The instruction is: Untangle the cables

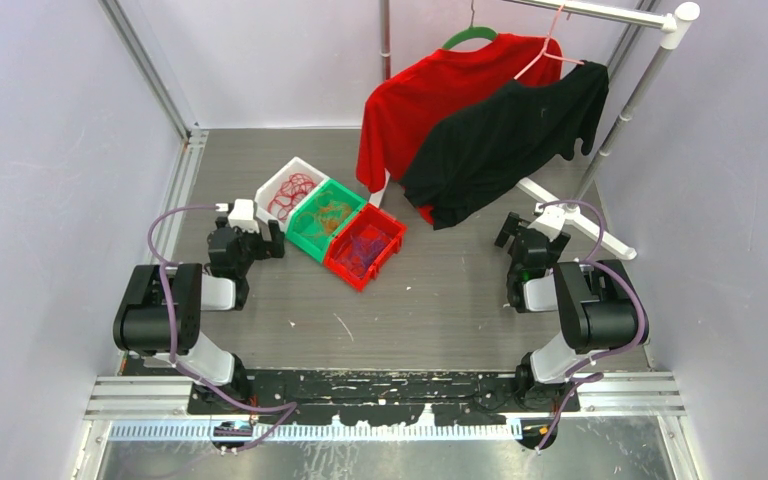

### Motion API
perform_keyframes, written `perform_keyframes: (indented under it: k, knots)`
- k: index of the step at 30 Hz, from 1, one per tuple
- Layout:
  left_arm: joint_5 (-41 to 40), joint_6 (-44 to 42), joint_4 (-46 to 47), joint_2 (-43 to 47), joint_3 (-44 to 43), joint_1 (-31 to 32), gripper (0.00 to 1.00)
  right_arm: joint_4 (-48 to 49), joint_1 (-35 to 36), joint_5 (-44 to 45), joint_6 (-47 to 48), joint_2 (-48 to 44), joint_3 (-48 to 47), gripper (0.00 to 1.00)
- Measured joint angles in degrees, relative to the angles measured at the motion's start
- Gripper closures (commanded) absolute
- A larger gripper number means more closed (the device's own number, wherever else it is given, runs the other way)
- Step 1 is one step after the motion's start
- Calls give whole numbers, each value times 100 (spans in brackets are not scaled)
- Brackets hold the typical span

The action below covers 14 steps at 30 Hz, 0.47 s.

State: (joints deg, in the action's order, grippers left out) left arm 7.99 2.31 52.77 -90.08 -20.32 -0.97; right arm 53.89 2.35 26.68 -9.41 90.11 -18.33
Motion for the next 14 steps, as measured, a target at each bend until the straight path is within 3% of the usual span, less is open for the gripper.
perform_keyframes:
  k: [14]
  knots:
    - [-9,-2,-42,0,0,0,0,-28,-2,-20,-2,0,0,0]
